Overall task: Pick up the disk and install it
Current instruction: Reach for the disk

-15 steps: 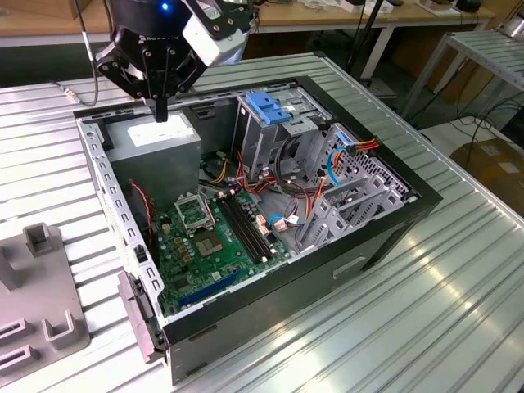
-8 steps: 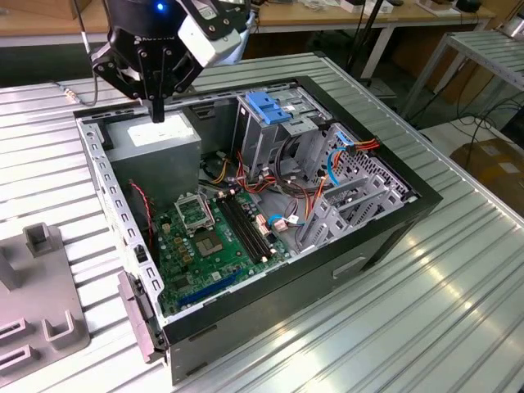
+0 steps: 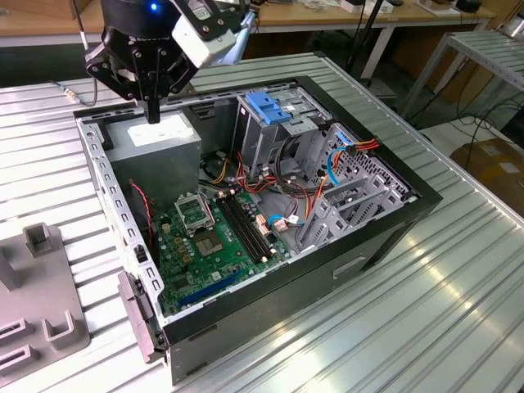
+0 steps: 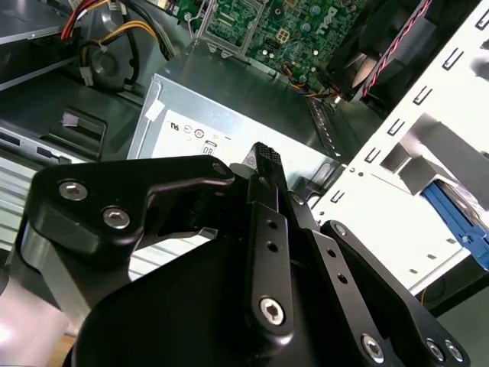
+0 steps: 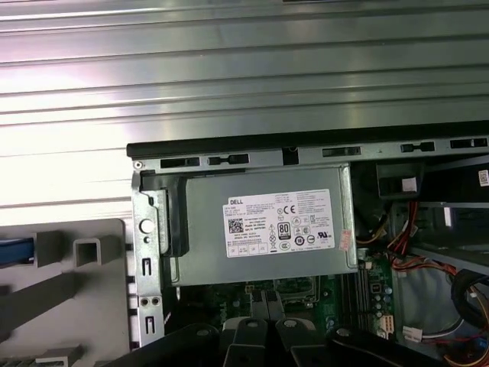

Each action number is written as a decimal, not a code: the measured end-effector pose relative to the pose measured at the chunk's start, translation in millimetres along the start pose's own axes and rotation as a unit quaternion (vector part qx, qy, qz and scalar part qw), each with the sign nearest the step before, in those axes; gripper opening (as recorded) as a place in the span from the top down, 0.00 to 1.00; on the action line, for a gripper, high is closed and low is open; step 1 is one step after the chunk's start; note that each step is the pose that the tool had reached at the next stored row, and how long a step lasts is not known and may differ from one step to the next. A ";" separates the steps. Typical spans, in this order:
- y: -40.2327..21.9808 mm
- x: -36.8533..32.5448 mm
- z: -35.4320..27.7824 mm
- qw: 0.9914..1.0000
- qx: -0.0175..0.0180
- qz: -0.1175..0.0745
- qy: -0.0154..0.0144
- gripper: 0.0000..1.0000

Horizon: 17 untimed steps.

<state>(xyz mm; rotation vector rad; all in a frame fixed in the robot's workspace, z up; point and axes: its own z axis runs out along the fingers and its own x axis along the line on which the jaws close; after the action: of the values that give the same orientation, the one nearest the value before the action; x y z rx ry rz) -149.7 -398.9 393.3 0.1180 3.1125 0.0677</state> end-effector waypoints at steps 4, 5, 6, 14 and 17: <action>-0.2 2.6 -0.1 1.000 0.000 0.000 0.000 0.90; -0.3 3.6 -0.1 1.000 0.000 0.000 0.000 0.90; -0.3 4.4 -0.1 1.000 0.000 0.000 0.000 0.90; -0.7 9.5 -0.2 1.000 0.000 0.000 0.000 0.90; -0.9 12.4 -0.3 1.000 0.000 0.000 0.000 0.90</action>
<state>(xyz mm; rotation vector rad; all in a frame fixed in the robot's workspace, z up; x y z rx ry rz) -162.1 -398.9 393.3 0.1179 3.1125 0.0677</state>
